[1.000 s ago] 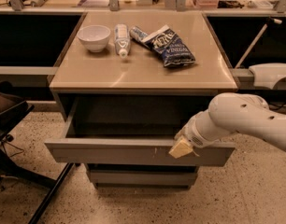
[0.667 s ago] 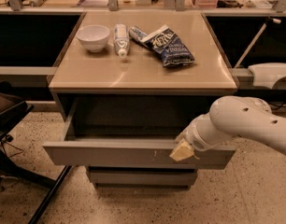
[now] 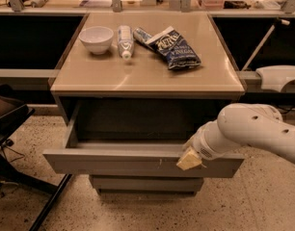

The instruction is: Open top drawer

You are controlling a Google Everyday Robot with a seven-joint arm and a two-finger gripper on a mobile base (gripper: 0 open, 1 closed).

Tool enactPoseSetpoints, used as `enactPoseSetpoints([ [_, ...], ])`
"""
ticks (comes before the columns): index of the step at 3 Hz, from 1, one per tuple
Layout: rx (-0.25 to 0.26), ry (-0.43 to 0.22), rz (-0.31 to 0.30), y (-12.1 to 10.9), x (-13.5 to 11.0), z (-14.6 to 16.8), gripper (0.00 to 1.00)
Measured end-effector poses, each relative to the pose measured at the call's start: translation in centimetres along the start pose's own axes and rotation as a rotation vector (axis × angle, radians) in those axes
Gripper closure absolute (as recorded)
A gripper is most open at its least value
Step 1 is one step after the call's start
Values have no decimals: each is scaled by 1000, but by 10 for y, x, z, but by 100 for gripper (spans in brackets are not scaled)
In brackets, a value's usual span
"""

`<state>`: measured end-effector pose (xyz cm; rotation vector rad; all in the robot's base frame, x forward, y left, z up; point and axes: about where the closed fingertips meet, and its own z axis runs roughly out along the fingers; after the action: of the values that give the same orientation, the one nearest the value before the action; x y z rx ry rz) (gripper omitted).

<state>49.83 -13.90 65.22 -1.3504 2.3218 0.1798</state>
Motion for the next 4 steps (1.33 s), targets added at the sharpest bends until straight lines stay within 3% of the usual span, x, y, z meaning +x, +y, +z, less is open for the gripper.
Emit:
enactPoseSetpoints([
  [4, 15, 12, 12, 15, 13, -8, 100],
])
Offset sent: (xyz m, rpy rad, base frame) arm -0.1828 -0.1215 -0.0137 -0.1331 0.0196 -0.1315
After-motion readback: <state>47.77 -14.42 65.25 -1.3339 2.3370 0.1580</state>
